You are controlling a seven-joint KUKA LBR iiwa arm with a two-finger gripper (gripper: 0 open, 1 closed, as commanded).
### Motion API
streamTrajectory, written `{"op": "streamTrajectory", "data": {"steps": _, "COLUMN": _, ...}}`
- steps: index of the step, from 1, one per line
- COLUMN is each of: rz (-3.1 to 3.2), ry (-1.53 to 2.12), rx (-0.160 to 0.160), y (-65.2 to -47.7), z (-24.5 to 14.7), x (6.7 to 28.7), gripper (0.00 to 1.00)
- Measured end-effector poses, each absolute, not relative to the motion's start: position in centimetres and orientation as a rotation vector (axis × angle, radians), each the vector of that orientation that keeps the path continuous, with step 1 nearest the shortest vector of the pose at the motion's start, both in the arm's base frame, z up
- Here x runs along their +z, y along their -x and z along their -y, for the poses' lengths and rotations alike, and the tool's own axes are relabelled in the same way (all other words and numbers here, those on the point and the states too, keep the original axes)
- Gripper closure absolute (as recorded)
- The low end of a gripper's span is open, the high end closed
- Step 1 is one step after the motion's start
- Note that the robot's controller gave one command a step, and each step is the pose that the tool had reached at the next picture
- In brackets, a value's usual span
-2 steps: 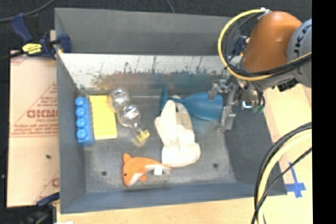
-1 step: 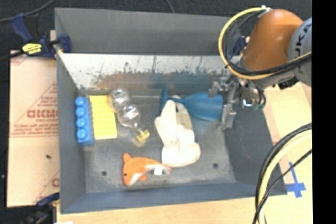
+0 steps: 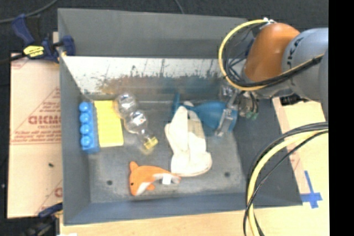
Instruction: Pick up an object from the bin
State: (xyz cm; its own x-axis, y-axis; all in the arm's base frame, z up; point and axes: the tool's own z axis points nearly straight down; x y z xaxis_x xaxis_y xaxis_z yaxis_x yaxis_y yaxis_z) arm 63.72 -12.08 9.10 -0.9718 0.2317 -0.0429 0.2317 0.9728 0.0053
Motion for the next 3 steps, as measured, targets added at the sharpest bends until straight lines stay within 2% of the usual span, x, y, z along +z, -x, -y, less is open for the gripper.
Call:
{"op": "streamTrajectory", "data": {"steps": 1, "rz": -3.118, "ry": -0.338, "rx": -0.006, "y": -62.4, "z": 12.0, "x": 10.2, "gripper": 0.00}}
{"op": "streamTrajectory", "data": {"steps": 2, "rz": -3.065, "ry": -0.429, "rx": 0.002, "y": -63.5, "z": 11.7, "x": 10.1, "gripper": 0.00}}
{"op": "streamTrajectory", "data": {"steps": 3, "rz": -3.058, "ry": -0.677, "rx": -0.004, "y": -63.0, "z": 11.8, "x": 7.0, "gripper": 0.00}}
